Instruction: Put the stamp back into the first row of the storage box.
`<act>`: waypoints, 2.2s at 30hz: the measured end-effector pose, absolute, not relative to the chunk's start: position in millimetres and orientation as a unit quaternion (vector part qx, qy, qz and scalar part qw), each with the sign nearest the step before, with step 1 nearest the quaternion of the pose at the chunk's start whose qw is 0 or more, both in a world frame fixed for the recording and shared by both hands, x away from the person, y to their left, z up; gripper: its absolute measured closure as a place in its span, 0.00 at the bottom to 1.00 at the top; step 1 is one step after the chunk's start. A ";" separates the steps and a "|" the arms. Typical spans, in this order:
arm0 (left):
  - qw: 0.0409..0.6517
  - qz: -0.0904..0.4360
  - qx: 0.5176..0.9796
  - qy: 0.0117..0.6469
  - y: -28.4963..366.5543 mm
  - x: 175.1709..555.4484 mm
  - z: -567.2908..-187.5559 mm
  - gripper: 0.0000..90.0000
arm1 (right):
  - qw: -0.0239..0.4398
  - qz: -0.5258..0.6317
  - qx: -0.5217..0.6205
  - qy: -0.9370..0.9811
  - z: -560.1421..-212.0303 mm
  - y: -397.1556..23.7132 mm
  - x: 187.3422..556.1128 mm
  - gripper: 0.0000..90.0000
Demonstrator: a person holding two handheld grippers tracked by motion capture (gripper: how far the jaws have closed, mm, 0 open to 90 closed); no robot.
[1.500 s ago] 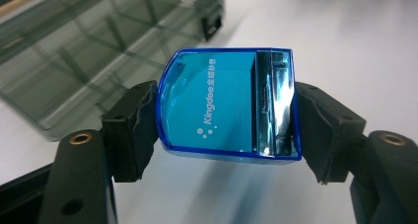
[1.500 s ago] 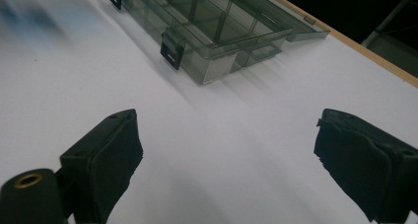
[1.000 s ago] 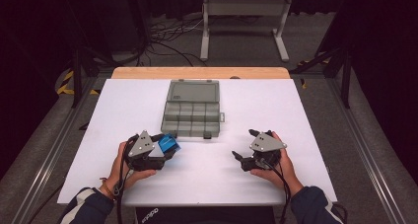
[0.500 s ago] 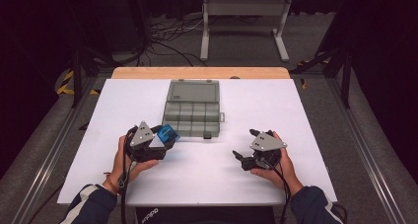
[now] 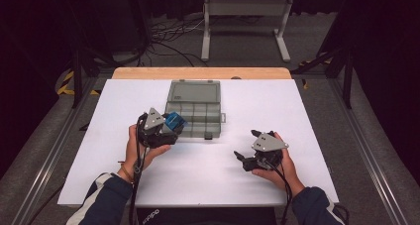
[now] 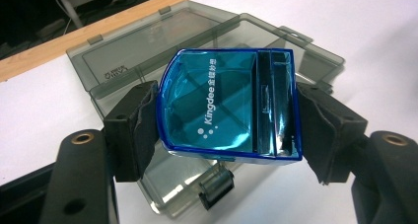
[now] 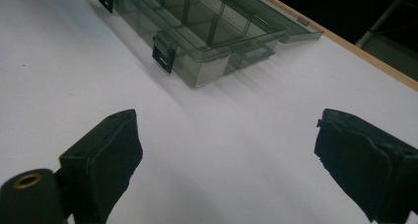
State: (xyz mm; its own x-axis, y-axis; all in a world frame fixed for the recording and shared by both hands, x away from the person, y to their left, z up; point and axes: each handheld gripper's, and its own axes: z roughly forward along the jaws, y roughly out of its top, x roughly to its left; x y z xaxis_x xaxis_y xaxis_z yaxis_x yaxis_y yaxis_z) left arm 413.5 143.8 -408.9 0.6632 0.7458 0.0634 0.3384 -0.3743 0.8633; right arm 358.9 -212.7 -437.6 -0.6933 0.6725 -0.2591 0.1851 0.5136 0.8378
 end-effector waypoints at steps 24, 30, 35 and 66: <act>0.373 0.206 0.786 0.448 107.9 483.2 -399.2 0.35 | 0.292 0.407 0.263 0.825 -440.6 -213.1 361.0 0.11; 0.343 0.208 0.789 0.465 94.9 493.8 -402.3 0.35 | 0.291 0.405 0.265 0.825 -441.1 -214.0 361.5 0.11; 0.325 0.204 0.789 0.480 86.3 499.5 -410.2 0.35 | 0.291 0.406 0.263 0.825 -440.3 -214.0 361.0 0.11; 0.313 0.189 0.776 0.514 86.3 512.6 -425.8 0.35 | 0.289 0.401 0.258 0.830 -441.6 -213.4 361.6 0.12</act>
State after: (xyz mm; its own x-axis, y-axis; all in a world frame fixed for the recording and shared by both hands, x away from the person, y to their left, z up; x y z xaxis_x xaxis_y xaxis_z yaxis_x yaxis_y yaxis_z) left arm 512.6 86.3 -425.8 0.3999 0.9161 -0.0291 0.6797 -0.2751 0.6800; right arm 361.6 -213.4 -441.6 -0.7000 0.6600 -0.2727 0.1972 0.5456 0.8145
